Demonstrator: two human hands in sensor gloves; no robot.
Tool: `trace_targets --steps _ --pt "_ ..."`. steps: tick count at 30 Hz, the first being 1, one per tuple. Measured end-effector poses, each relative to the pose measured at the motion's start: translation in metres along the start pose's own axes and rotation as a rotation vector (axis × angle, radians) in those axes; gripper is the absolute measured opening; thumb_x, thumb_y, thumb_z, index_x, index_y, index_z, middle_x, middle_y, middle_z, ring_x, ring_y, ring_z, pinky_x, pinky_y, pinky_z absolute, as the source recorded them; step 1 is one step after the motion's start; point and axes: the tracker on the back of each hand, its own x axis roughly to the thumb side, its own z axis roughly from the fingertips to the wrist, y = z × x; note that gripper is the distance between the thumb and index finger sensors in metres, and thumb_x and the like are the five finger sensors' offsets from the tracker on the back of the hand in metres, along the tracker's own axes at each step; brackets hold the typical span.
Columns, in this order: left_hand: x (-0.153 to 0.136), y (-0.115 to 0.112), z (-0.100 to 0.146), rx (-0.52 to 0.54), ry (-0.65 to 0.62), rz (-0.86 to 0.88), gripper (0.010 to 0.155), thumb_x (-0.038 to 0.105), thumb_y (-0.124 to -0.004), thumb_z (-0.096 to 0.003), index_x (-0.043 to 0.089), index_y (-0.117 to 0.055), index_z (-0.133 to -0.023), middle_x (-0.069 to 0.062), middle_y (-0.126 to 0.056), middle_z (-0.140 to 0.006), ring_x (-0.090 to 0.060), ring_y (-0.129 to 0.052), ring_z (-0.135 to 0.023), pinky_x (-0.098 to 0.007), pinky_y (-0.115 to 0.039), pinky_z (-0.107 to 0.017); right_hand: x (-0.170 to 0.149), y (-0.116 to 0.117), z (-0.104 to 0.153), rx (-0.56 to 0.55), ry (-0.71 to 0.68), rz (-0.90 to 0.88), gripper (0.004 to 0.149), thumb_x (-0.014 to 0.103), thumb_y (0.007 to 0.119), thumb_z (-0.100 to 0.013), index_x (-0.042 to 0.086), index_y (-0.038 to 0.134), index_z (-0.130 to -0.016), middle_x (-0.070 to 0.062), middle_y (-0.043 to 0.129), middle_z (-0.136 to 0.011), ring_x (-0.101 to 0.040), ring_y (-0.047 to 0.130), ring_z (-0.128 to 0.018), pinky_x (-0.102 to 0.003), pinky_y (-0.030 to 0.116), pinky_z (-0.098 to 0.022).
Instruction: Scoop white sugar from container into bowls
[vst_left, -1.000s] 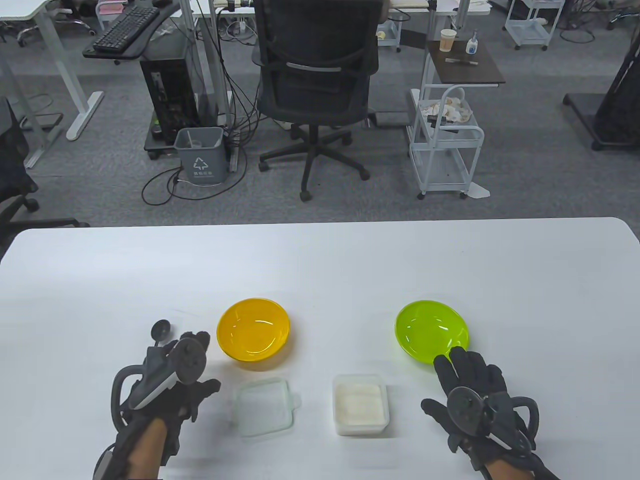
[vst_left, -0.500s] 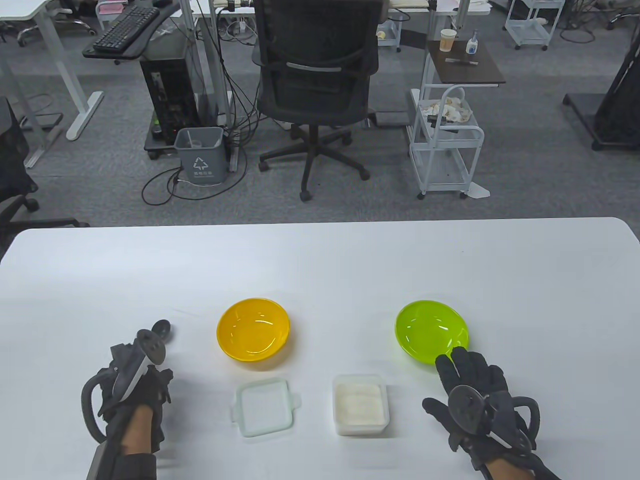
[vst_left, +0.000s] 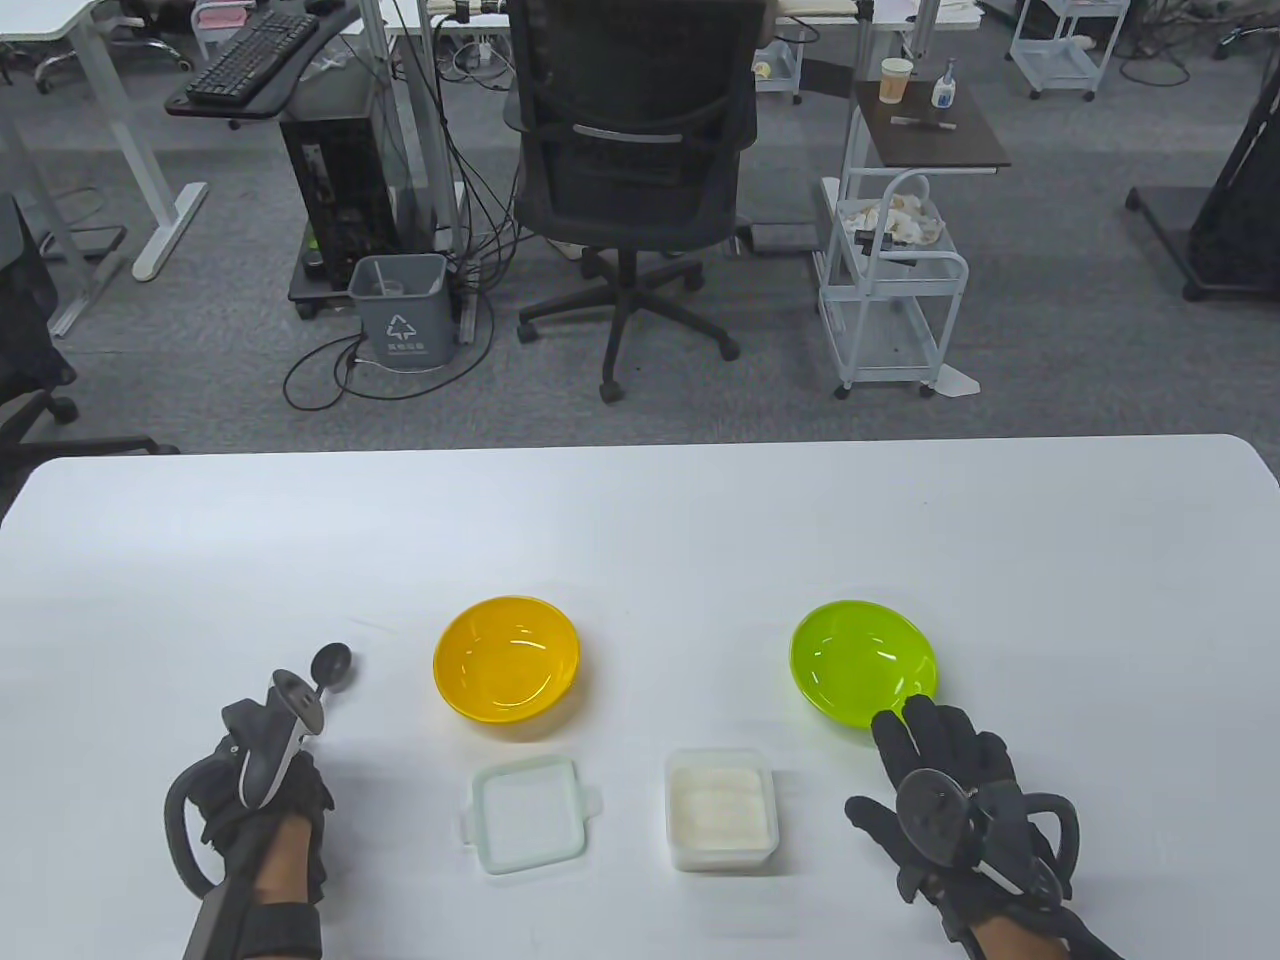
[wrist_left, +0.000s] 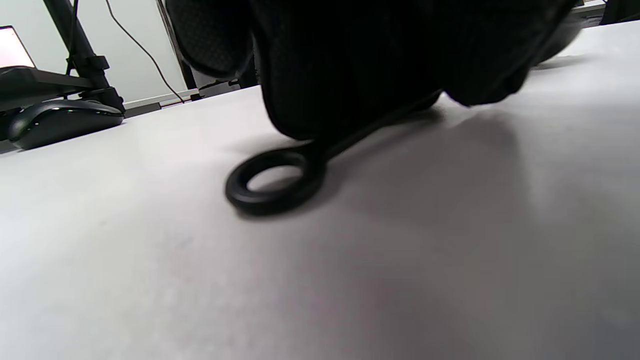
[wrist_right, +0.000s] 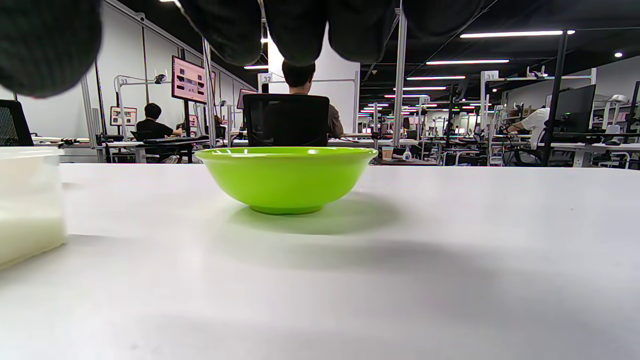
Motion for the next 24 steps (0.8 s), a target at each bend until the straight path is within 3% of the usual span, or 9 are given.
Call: trace_targets --steps 13,24 --pt "-0.016 0.003 0.002 -0.018 0.002 0.167 0.043 0.051 -0.078 -0.0420 0.046 -0.079 -0.085 0.017 -0.092 -0.084 -0.010 -0.100 -0.072 -0.045 -0.073 -0.072 0.000 0.000 0.000 0.001 0.000 0.004 0.081 0.068 0.074 -0.041 0.033 0.046 -0.109 -0.011 0.039 -0.119 -0.040 0.048 -0.111 -0.061 0.045 -0.078" --pt "-0.010 0.021 0.021 -0.026 -0.141 0.415 0.045 0.048 -0.073 -0.0439 0.047 -0.073 -0.089 0.015 -0.093 -0.075 -0.008 -0.103 -0.063 -0.043 -0.076 -0.068 0.000 -0.001 0.001 0.004 -0.003 -0.001 0.082 0.068 0.074 -0.041 0.033 0.046 -0.109 -0.011 0.039 -0.119 -0.040 0.048 -0.111 -0.061 0.045 -0.078"
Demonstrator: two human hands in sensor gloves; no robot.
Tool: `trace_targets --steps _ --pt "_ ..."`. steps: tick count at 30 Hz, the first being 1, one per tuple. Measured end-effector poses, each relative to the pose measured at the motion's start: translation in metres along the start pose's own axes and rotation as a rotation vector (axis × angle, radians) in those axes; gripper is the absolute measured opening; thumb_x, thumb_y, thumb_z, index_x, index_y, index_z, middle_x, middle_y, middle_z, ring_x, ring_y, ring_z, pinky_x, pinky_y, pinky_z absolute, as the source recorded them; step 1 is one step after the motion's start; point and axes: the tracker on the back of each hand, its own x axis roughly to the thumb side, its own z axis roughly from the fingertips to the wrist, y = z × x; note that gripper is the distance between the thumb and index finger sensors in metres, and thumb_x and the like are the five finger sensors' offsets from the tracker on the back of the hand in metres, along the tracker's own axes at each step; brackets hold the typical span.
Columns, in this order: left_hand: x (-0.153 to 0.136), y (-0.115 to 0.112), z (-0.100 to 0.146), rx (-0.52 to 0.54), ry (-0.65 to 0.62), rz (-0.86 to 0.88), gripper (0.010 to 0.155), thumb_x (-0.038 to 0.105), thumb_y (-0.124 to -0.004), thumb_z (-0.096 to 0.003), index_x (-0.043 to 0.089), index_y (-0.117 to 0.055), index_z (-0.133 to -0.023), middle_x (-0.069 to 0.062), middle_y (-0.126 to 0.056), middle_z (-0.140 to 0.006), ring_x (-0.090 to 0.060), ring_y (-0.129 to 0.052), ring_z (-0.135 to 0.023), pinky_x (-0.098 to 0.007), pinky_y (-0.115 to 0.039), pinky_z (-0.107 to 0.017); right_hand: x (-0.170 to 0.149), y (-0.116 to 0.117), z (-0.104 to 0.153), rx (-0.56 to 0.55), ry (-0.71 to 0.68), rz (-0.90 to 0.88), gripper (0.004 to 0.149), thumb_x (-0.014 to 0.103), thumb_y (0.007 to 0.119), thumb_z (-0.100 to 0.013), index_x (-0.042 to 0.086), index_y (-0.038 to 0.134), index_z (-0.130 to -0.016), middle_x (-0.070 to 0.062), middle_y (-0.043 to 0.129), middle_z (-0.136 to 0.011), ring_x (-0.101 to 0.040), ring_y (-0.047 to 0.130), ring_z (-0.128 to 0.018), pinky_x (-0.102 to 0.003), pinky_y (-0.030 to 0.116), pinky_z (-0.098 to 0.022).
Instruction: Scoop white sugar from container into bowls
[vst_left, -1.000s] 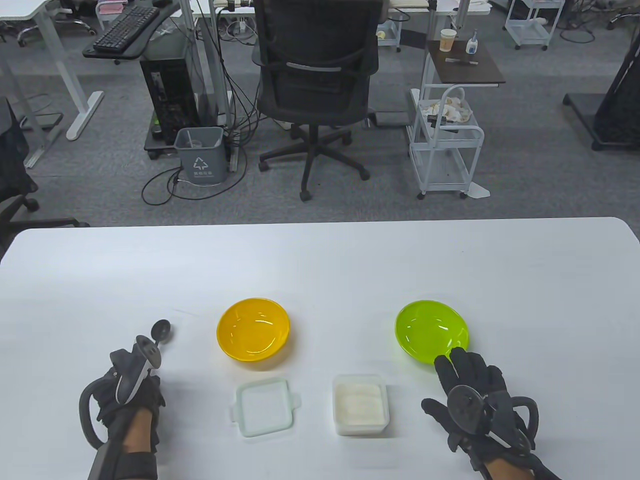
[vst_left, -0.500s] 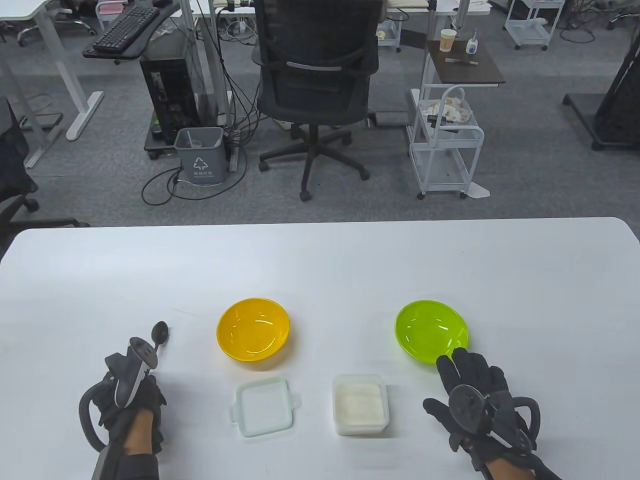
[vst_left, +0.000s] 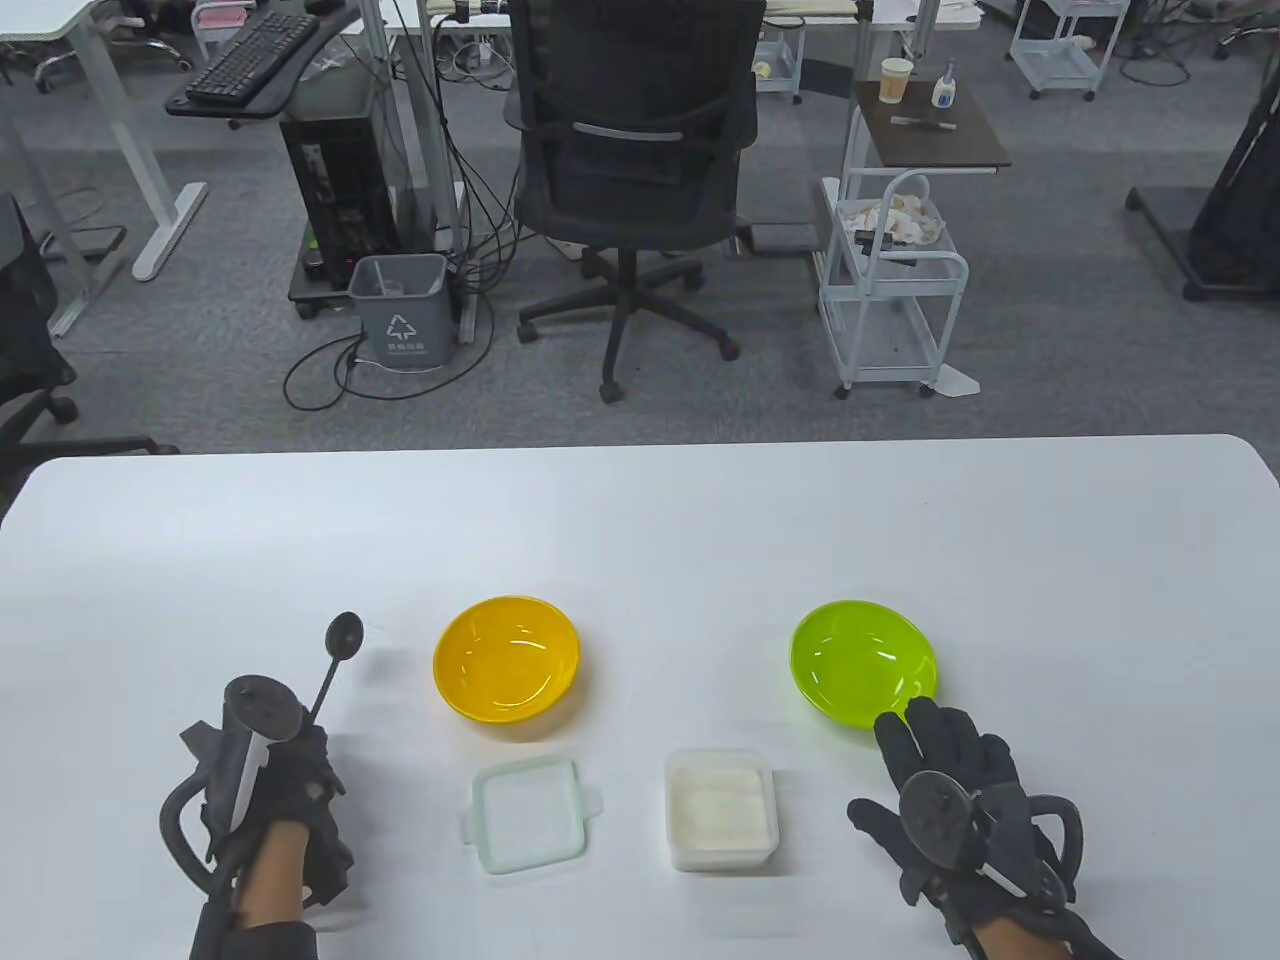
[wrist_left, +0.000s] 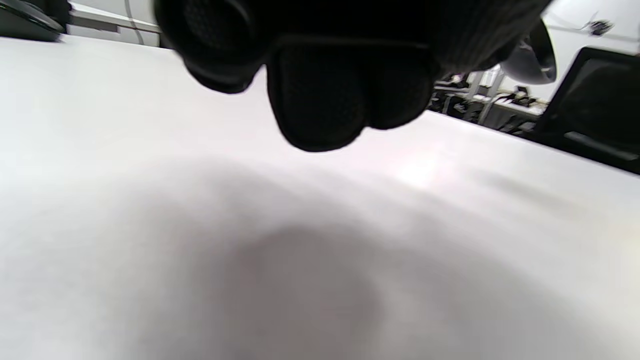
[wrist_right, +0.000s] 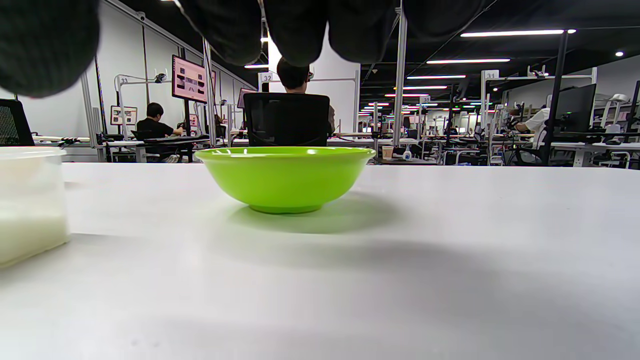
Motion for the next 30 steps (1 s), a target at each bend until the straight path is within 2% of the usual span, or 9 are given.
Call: trace_targets --steps 11,14,19,23,28,30 --pt "0.048 0.035 0.049 0.090 -0.332 0.076 0.045 0.048 -0.073 -0.0446 0.049 -0.075 -0.090 0.018 -0.095 -0.073 -0.009 -0.104 -0.062 -0.043 -0.077 -0.067 0.030 0.006 -0.001 0.086 -0.117 -0.075 0.083 0.069 0.073 -0.040 0.033 0.045 -0.109 -0.011 0.038 -0.119 -0.041 0.047 -0.111 -0.060 0.045 -0.078" --pt "0.069 0.039 0.069 0.092 -0.435 0.065 0.045 0.049 -0.074 -0.0443 0.050 -0.077 -0.089 0.019 -0.096 -0.071 -0.008 -0.104 -0.059 -0.043 -0.078 -0.066 0.042 0.008 -0.007 0.168 -0.152 -0.116 0.085 0.070 0.074 -0.040 0.033 0.044 -0.110 -0.010 0.036 -0.120 -0.041 0.045 -0.111 -0.060 0.045 -0.078" --pt "0.106 0.027 0.103 0.068 -0.606 -0.006 0.045 0.051 -0.073 -0.0441 0.051 -0.079 -0.089 0.019 -0.097 -0.070 -0.008 -0.104 -0.058 -0.042 -0.078 -0.066 0.062 0.008 -0.021 0.267 -0.187 -0.138 0.088 0.071 0.074 -0.039 0.034 0.039 -0.111 -0.010 0.034 -0.121 -0.041 0.043 -0.112 -0.060 0.045 -0.079" --pt "0.129 0.009 0.133 0.081 -0.741 -0.109 0.045 0.052 -0.075 -0.0429 0.051 -0.081 -0.088 0.019 -0.097 -0.069 -0.007 -0.105 -0.056 -0.042 -0.079 -0.065 0.074 0.017 -0.029 0.331 -0.187 -0.153 0.092 0.073 0.073 -0.038 0.033 0.035 -0.111 -0.010 0.033 -0.121 -0.041 0.043 -0.112 -0.060 0.044 -0.079" --pt "0.143 -0.012 0.163 0.112 -0.866 -0.182 0.045 0.052 -0.076 -0.0423 0.052 -0.082 -0.086 0.020 -0.097 -0.069 -0.006 -0.105 -0.055 -0.041 -0.079 -0.065 0.079 0.036 -0.030 0.375 -0.179 -0.190 0.096 0.076 0.071 -0.037 0.031 0.031 -0.112 -0.012 0.033 -0.120 -0.041 0.044 -0.112 -0.060 0.045 -0.079" --pt "0.146 -0.020 0.172 0.120 -0.914 -0.219 0.044 0.050 -0.078 -0.0426 0.053 -0.081 -0.087 0.021 -0.096 -0.075 -0.004 -0.104 -0.055 -0.041 -0.080 -0.064 0.076 0.041 -0.029 0.380 -0.173 -0.195 0.095 0.077 0.069 -0.037 0.033 0.028 -0.111 -0.012 0.035 -0.120 -0.040 0.046 -0.112 -0.058 0.047 -0.078"
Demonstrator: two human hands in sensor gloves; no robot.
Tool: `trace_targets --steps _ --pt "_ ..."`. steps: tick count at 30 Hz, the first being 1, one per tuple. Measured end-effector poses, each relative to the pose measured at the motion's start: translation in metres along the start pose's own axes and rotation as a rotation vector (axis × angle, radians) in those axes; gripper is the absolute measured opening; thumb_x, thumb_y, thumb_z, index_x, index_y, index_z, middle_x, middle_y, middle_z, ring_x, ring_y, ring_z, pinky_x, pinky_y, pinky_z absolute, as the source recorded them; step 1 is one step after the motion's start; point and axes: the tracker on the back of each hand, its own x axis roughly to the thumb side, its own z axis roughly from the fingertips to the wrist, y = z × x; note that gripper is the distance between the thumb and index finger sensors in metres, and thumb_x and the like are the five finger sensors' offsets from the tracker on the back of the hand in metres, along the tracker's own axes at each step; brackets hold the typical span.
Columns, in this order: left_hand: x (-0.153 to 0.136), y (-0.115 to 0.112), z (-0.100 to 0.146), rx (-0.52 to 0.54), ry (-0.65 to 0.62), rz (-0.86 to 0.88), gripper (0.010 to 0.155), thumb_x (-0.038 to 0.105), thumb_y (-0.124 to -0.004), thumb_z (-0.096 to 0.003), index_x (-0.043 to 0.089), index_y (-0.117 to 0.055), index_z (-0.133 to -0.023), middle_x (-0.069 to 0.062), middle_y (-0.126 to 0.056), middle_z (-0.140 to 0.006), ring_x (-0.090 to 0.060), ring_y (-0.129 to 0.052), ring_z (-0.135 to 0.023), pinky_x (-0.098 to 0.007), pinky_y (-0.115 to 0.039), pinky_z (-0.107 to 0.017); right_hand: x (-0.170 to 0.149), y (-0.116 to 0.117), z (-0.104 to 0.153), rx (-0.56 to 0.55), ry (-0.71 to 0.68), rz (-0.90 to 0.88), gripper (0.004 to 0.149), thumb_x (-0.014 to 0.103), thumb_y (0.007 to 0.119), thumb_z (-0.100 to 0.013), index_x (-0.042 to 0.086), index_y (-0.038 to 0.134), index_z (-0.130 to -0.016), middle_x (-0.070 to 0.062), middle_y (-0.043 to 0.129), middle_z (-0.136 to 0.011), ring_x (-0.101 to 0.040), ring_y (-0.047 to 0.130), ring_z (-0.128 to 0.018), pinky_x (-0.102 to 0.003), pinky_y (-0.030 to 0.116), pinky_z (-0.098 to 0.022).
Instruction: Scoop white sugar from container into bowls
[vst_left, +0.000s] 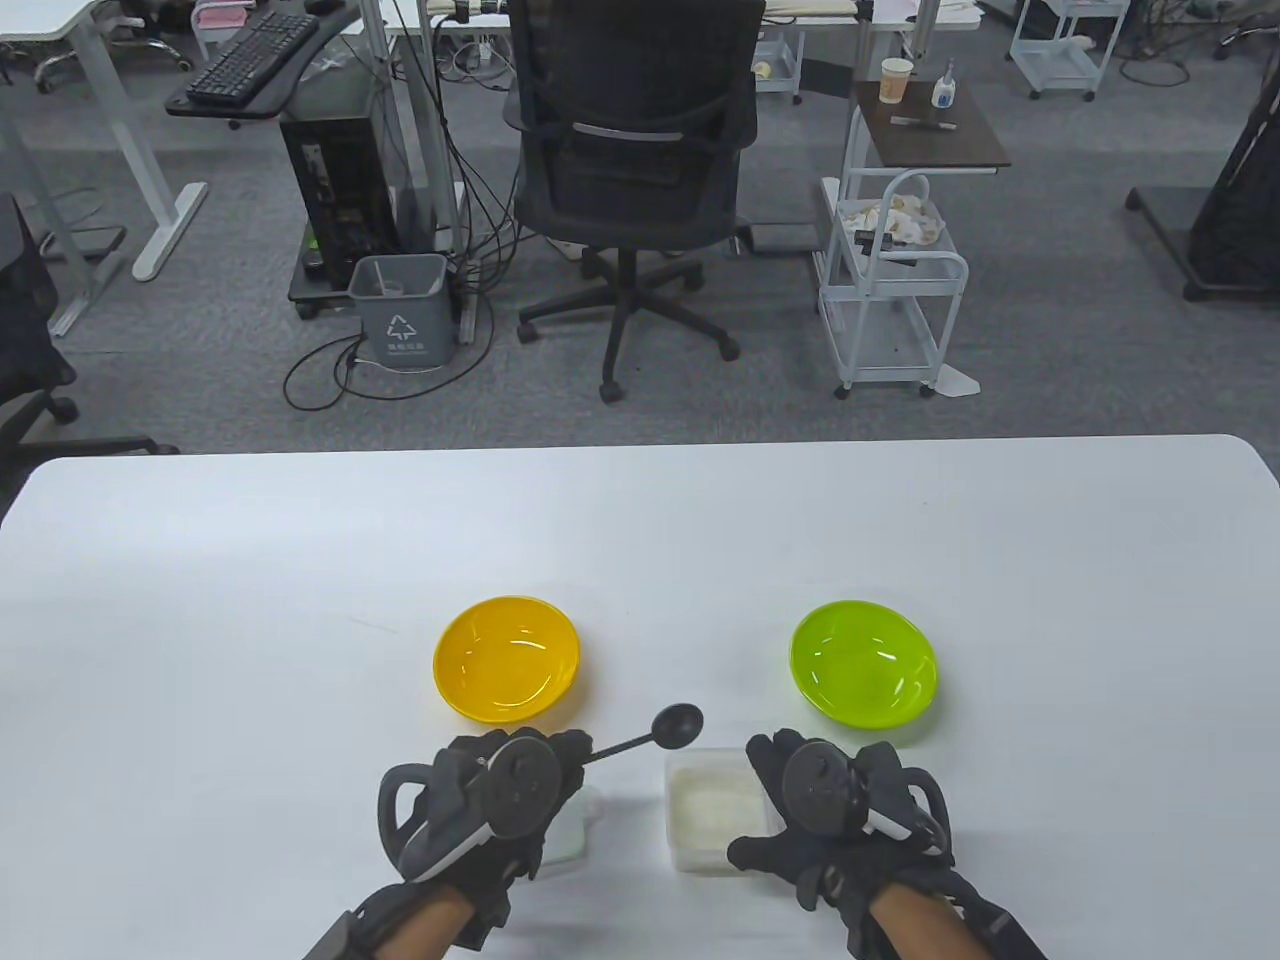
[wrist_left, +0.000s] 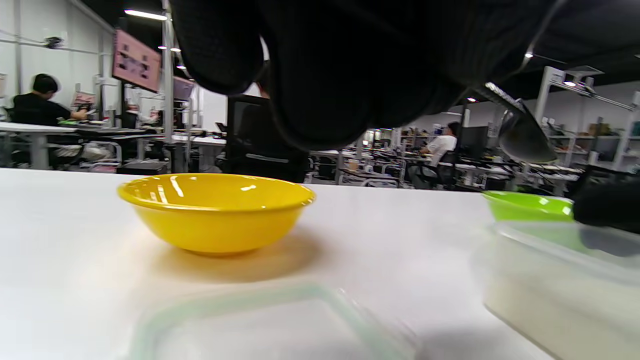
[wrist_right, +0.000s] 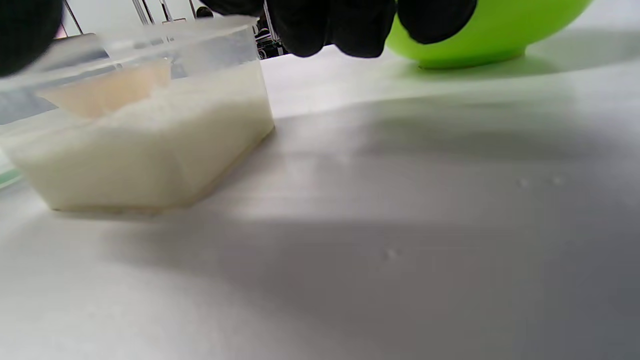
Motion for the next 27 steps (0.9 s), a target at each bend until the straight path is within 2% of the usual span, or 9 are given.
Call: trace_targets --steps 3,7,16,21,27 --pt "0.017 -0.011 0.002 -0.006 -0.038 -0.066 0.045 0.049 -0.078 -0.0430 0.054 -0.081 -0.087 0.021 -0.095 -0.077 -0.003 -0.103 -0.053 -0.040 -0.080 -0.064 -0.002 0.002 0.000 0.002 -0.001 -0.082 0.095 0.074 0.072 -0.038 0.032 0.028 -0.111 -0.013 0.037 -0.119 -0.041 0.047 -0.110 -0.059 0.048 -0.077" --pt "0.033 -0.019 0.005 0.070 -0.082 -0.248 0.045 0.049 -0.078 -0.0430 0.055 -0.080 -0.088 0.023 -0.095 -0.078 -0.002 -0.103 -0.050 -0.038 -0.082 -0.060 -0.004 0.002 -0.001 -0.002 0.000 -0.102 0.095 0.074 0.074 -0.038 0.032 0.030 -0.111 -0.006 0.040 -0.120 -0.038 0.049 -0.111 -0.058 0.049 -0.078" --pt "0.057 -0.026 0.015 0.185 -0.226 -0.512 0.043 0.051 -0.077 -0.0423 0.054 -0.084 -0.085 0.022 -0.098 -0.072 0.000 -0.103 -0.043 -0.036 -0.085 -0.056 -0.005 0.002 -0.002 0.002 0.001 -0.128 0.096 0.073 0.075 -0.038 0.032 0.029 -0.110 -0.005 0.042 -0.120 -0.037 0.049 -0.112 -0.057 0.050 -0.077" --pt "0.062 -0.025 0.016 0.140 -0.239 -0.450 0.043 0.053 -0.079 -0.0411 0.051 -0.087 -0.083 0.021 -0.100 -0.068 -0.001 -0.103 -0.039 -0.037 -0.085 -0.055 -0.005 0.002 -0.002 0.002 0.001 -0.127 0.096 0.073 0.075 -0.038 0.032 0.029 -0.110 -0.005 0.042 -0.120 -0.037 0.049 -0.112 -0.057 0.050 -0.077" --pt "0.053 -0.028 0.007 -0.013 -0.176 -0.225 0.042 0.052 -0.079 -0.0413 0.048 -0.089 -0.082 0.019 -0.101 -0.065 -0.001 -0.103 -0.036 -0.037 -0.086 -0.053 -0.005 0.002 -0.002 0.002 0.002 -0.121 0.096 0.073 0.075 -0.038 0.032 0.029 -0.110 -0.005 0.042 -0.120 -0.038 0.049 -0.111 -0.057 0.050 -0.077"
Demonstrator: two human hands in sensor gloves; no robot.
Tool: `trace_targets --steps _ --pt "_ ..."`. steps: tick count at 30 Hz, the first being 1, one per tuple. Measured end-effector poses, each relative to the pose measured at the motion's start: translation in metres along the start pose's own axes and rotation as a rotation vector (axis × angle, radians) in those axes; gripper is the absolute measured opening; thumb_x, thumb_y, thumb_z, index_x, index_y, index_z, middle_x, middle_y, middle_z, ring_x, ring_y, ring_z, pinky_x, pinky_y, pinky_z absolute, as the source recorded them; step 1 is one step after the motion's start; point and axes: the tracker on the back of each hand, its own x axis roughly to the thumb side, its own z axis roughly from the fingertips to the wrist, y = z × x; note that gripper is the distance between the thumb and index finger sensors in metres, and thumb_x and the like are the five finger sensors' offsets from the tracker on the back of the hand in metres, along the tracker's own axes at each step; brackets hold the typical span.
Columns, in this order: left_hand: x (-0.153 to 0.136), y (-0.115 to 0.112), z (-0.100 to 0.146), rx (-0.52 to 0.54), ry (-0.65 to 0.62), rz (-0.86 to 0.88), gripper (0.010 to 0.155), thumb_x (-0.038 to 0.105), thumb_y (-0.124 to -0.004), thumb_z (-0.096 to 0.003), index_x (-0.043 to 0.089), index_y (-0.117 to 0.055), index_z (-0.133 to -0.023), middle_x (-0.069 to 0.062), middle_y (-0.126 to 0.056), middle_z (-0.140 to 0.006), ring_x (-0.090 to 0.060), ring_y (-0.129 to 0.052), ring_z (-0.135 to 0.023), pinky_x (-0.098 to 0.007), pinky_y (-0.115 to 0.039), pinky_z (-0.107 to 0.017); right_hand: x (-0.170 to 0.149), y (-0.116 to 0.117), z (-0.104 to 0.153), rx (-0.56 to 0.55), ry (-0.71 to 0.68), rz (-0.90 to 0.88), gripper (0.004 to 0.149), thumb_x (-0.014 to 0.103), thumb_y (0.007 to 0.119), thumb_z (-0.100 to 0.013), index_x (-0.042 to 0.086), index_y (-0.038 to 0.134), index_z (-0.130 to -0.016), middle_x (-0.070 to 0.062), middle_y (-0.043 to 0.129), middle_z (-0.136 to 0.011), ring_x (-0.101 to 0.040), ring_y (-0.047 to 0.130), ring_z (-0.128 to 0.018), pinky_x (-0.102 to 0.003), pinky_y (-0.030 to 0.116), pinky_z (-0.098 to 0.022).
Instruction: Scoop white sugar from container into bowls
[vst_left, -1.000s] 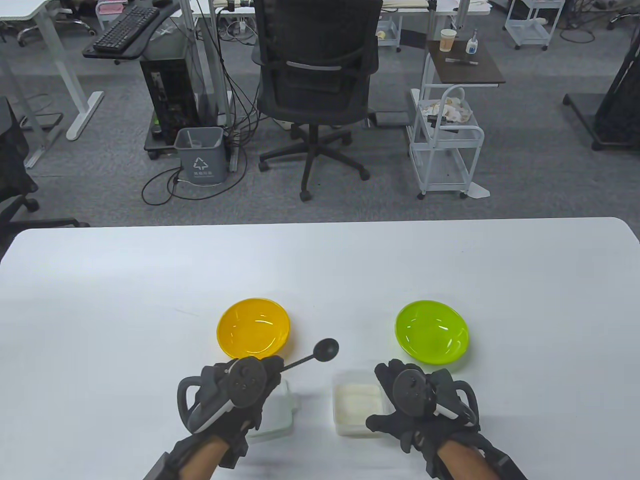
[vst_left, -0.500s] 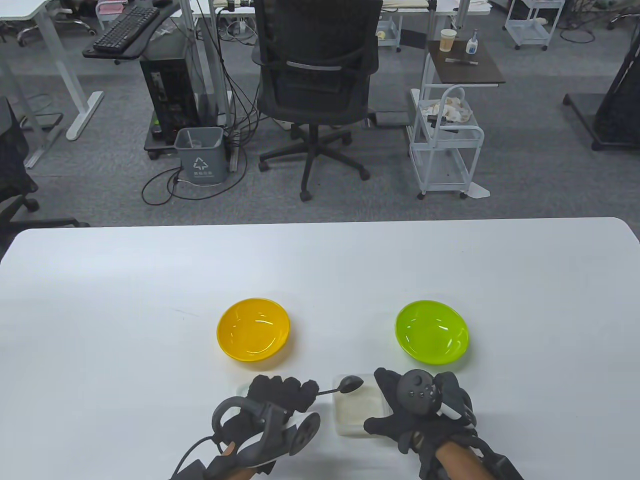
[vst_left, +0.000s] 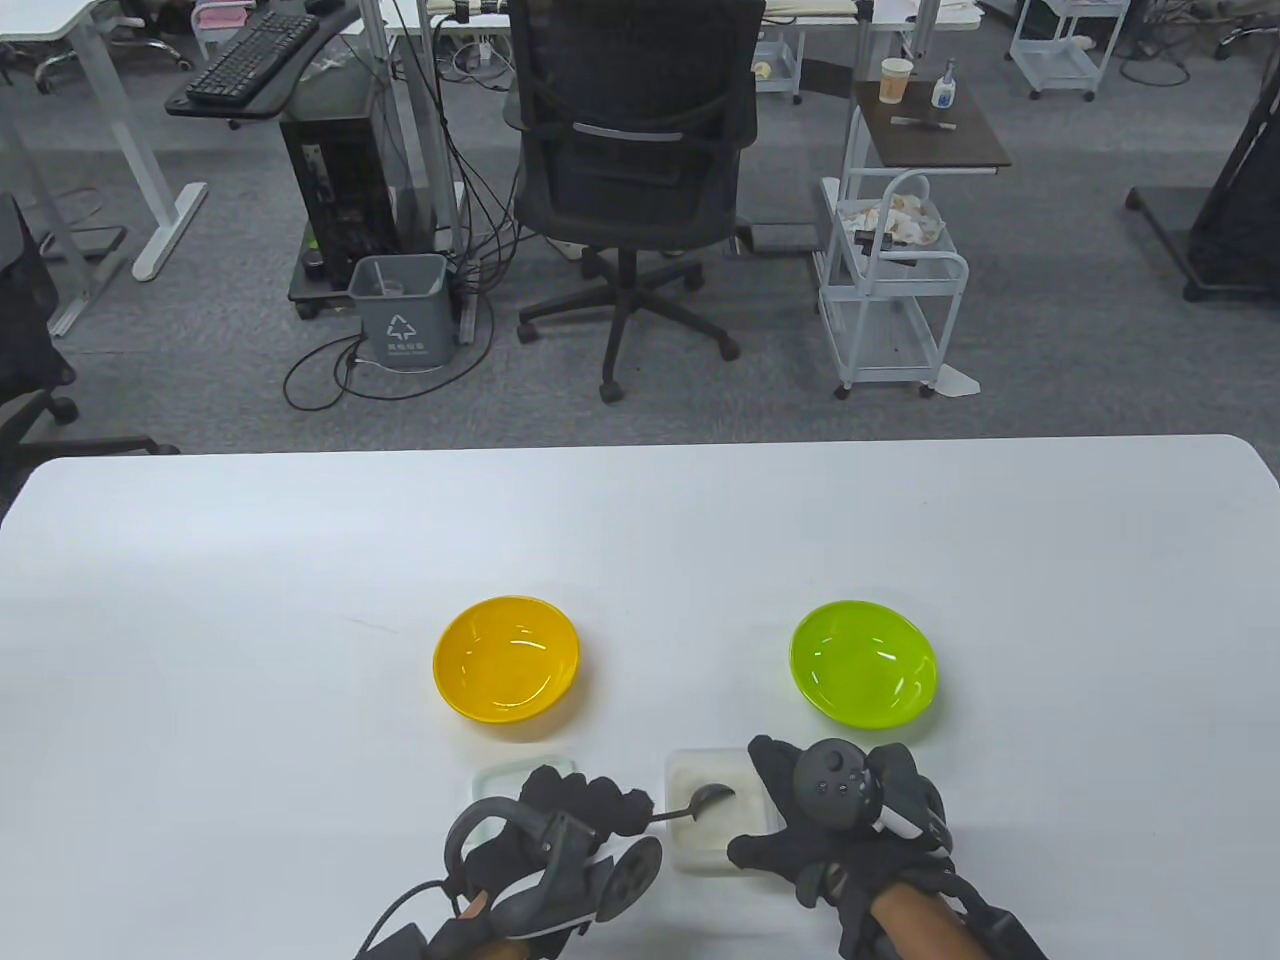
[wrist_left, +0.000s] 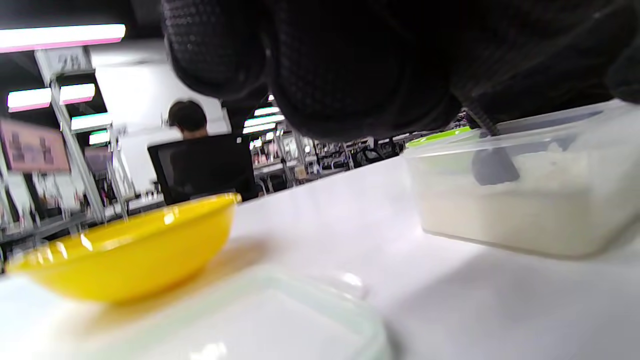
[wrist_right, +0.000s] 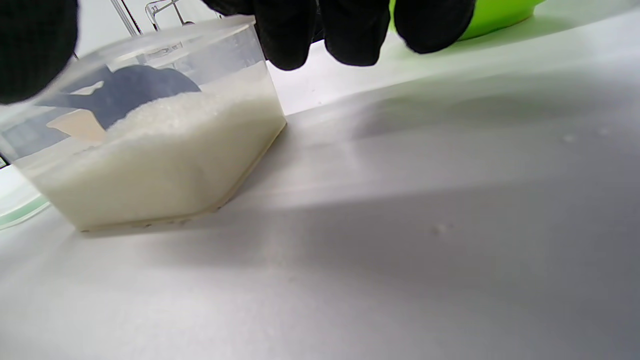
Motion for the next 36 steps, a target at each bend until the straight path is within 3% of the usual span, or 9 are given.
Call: trace_targets --steps 12,14,27,36 --pt "-0.045 -0.041 -0.012 -0.401 0.234 0.680 0.043 0.050 -0.078 -0.0427 0.043 -0.090 -0.083 0.016 -0.102 -0.065 -0.004 -0.104 -0.036 -0.039 -0.086 -0.051 0.000 0.000 0.000 0.002 0.004 0.005 0.095 0.073 0.075 -0.038 0.032 0.029 -0.110 -0.005 0.042 -0.120 -0.038 0.049 -0.111 -0.057 0.050 -0.077" --pt "-0.048 -0.046 -0.013 -0.434 0.239 0.730 0.043 0.050 -0.078 -0.0429 0.043 -0.090 -0.084 0.016 -0.102 -0.065 -0.004 -0.104 -0.036 -0.039 -0.086 -0.051 0.000 0.000 0.000 0.002 0.004 0.007 0.096 0.073 0.075 -0.038 0.031 0.029 -0.110 -0.006 0.042 -0.120 -0.038 0.049 -0.111 -0.057 0.050 -0.077" --pt "-0.051 -0.058 -0.012 -0.513 0.251 0.845 0.044 0.053 -0.075 -0.0430 0.039 -0.087 -0.083 0.017 -0.098 -0.064 -0.003 -0.103 -0.037 -0.039 -0.085 -0.052 0.000 0.000 0.000 0.004 0.007 -0.001 0.095 0.073 0.075 -0.038 0.032 0.028 -0.110 -0.006 0.043 -0.119 -0.038 0.050 -0.111 -0.057 0.051 -0.077" --pt "-0.063 -0.055 -0.009 -0.491 0.263 0.947 0.044 0.053 -0.076 -0.0428 0.039 -0.087 -0.083 0.017 -0.098 -0.064 -0.003 -0.103 -0.038 -0.039 -0.085 -0.052 0.000 0.001 0.000 0.001 0.010 -0.003 0.095 0.073 0.075 -0.038 0.031 0.028 -0.110 -0.006 0.044 -0.119 -0.038 0.051 -0.110 -0.057 0.051 -0.077"
